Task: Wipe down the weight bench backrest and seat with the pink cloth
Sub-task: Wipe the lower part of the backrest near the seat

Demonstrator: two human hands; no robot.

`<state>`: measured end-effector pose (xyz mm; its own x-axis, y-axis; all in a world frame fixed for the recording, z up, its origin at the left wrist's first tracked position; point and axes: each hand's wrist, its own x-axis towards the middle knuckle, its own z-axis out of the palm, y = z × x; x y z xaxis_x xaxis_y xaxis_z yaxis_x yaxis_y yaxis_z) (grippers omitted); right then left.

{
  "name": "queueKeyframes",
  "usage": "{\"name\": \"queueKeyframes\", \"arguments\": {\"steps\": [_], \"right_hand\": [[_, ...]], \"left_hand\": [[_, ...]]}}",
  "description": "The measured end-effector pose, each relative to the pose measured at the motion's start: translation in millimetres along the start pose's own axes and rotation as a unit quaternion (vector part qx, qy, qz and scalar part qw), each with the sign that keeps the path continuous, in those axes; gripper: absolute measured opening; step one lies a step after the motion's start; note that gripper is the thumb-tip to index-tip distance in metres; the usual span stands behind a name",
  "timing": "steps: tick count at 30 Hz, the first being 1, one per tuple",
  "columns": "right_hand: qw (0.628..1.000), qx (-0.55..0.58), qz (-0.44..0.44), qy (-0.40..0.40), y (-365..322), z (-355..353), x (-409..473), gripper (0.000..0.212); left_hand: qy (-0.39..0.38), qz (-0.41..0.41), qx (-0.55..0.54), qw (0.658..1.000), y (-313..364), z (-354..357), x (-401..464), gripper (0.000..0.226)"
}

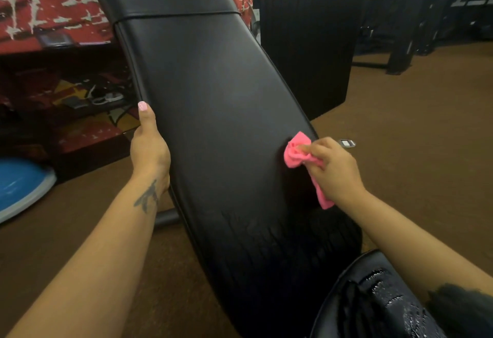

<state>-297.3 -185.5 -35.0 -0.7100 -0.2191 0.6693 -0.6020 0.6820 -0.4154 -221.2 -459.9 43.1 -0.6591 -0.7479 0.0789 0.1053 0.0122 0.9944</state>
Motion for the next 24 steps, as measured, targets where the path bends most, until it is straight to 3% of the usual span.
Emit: {"name": "queueKeyframes", "arguments": {"steps": [4,12,19,24], "right_hand": [[0.999,0.026,-0.013,-0.04,22.3,-8.6,-34.0,0.035],[0.985,-0.041,0.168,0.019,36.7,-2.0,20.5,0.029],[0.998,0.04,0.035,-0.016,20.5,-4.5,-17.1,0.029],[0.994,0.025,0.105,-0.021,61.2,-10.9,-41.7,0.029]], "left_hand": [[0.0,0.0,0.003,1.0,-0.2,-0.8,2.3,0.066],[0.008,-0.004,0.003,1.0,1.9,-0.6,0.4,0.073],[-0.005,0.0,-0.006,1.0,2.3,0.0,-0.1,0.074],[-0.006,-0.002,-0.021,1.0,1.1,1.1,-1.1,0.074]]}}
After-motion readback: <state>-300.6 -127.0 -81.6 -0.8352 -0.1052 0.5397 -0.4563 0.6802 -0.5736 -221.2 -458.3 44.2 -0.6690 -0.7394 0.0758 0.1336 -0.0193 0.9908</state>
